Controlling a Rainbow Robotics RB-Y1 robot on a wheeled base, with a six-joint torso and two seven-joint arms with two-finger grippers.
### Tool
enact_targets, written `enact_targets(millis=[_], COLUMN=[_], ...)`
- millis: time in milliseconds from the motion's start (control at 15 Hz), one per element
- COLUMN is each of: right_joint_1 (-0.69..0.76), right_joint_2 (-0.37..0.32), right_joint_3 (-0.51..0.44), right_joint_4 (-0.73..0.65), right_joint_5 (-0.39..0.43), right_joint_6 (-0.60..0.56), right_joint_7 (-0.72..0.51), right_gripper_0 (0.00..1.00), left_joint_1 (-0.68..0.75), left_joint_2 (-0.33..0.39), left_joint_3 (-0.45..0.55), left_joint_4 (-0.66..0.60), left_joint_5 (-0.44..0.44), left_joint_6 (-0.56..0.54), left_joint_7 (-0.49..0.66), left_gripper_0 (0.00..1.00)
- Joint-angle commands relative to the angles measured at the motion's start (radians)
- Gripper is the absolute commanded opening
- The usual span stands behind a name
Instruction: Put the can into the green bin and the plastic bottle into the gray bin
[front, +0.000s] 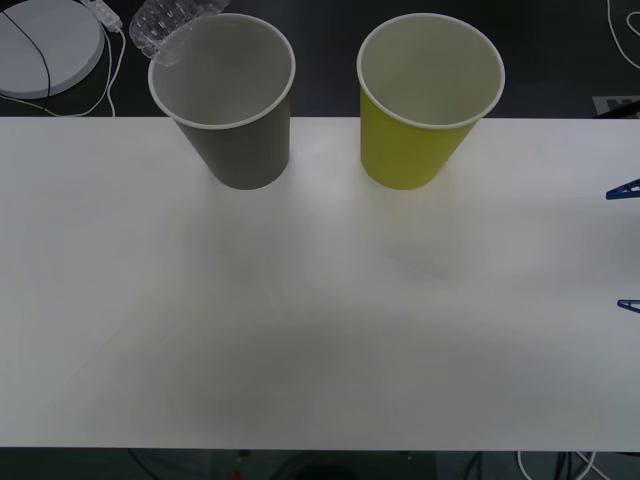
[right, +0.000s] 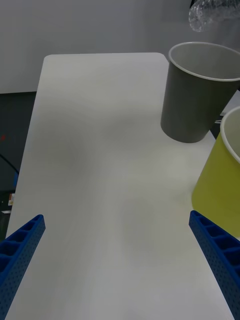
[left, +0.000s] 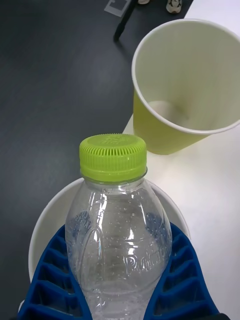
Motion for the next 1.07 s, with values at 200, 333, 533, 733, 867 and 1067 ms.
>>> enact_targets(millis=[200, 333, 533, 733, 867, 1067], right_joint_1=[0.0, 0.0, 0.0, 0.0, 0.0, 0.0], right_joint_2=[0.0, 0.0, 0.0, 0.0, 0.0, 0.0], right_joint_3=[0.0, 0.0, 0.0, 0.0, 0.0, 0.0], right_joint_4=[0.0, 0.0, 0.0, 0.0, 0.0, 0.0], right_joint_5=[0.0, 0.0, 0.0, 0.0, 0.0, 0.0], right_joint_6=[0.0, 0.0, 0.0, 0.0, 0.0, 0.0], right_joint_7=[0.0, 0.0, 0.0, 0.0, 0.0, 0.0], right_gripper_0=[1.0, 1.0, 1.0, 1.0, 1.0, 1.0], left_joint_1=[0.0, 0.0, 0.0, 0.0, 0.0, 0.0], left_joint_2=[-0.001, -0.003, -0.003, -0.003, -0.003, -0.003], left_joint_3=[0.0, 0.0, 0.0, 0.0, 0.0, 0.0], left_joint_4=[0.001, 0.003, 0.003, 0.001, 0.003, 0.003], left_joint_5=[0.0, 0.0, 0.0, 0.0, 0.0, 0.0], left_joint_6=[-0.005, -0.006, -0.006, -0.006, -0.006, -0.006], left_joint_7=[-0.006, -0.006, -0.006, -0.004, -0.003, -0.003], left_gripper_0=[0.15, 1.0, 1.0, 1.0, 1.0, 1.0])
